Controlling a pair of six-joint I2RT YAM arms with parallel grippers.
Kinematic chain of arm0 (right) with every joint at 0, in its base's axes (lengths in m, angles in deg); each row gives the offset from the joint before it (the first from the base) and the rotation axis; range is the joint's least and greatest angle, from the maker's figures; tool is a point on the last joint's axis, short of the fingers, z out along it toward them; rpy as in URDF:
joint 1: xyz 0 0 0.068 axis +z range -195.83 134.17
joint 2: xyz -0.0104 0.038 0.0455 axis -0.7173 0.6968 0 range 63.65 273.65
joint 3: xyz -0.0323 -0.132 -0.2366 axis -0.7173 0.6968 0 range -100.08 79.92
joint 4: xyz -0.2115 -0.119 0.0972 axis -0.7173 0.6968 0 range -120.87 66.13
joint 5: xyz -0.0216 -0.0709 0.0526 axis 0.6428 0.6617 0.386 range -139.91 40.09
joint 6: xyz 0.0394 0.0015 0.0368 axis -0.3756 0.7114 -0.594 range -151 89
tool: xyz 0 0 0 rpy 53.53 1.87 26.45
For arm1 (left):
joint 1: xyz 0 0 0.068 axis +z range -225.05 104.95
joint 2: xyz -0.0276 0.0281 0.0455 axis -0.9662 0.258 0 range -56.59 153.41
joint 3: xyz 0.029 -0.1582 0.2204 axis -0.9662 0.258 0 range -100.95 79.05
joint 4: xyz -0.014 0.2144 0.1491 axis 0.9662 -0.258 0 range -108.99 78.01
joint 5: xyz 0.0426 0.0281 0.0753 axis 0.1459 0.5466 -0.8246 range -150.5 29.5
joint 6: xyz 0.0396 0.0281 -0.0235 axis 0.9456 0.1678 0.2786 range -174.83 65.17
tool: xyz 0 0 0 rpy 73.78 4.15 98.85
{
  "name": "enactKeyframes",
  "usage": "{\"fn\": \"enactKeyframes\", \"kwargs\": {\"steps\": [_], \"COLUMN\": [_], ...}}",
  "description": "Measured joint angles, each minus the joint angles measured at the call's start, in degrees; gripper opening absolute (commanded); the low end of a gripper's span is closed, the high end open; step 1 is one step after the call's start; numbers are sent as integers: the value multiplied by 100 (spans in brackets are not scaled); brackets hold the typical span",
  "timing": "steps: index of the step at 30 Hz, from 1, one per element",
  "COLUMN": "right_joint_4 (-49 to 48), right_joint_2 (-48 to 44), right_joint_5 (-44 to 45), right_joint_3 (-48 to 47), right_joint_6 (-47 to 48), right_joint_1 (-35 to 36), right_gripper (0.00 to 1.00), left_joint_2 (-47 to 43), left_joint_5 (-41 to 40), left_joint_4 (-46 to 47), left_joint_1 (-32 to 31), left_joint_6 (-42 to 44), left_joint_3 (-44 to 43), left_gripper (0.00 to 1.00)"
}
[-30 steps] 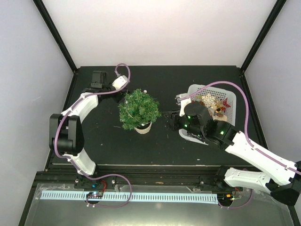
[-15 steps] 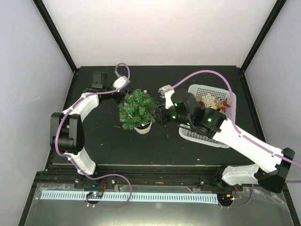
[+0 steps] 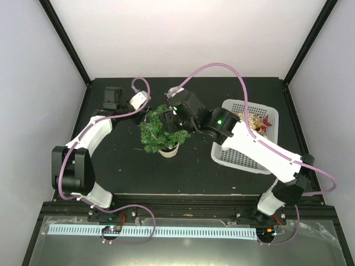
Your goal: Decorate the small christmas tree
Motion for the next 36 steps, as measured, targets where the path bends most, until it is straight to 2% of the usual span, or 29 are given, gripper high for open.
{"fn": "enactKeyframes", "kwargs": {"steps": [6,10,18,24,31,36], "right_joint_4": [555,678,496,74,-116,-210], "right_joint_2": [734,883,201,-568,-243,-98], "right_joint_5": [527,612,671,435,424,304], "right_joint_3": [-916,-935,210,1482,1561,1561], "right_joint_6": [-127,-177,-188,-243,-199,-122], "right_joint_1": [0,17,605,761,651,323], "right_gripper": [51,45,35,32,30,28], "left_joint_2": [-170,-170,-170,-170,-170,-170], "left_joint_5": [-13,-24,-17,-9,70,177], "left_joint_4": [52,68,157,164,142,120], "left_joint_1": [0,0,0,0,0,0], "left_joint_6": [-81,-138,-306,-350,-352,-352], "left_joint_3": [184,210,210,210,210,210], "left_gripper": [2,2,2,2,2,2]}}
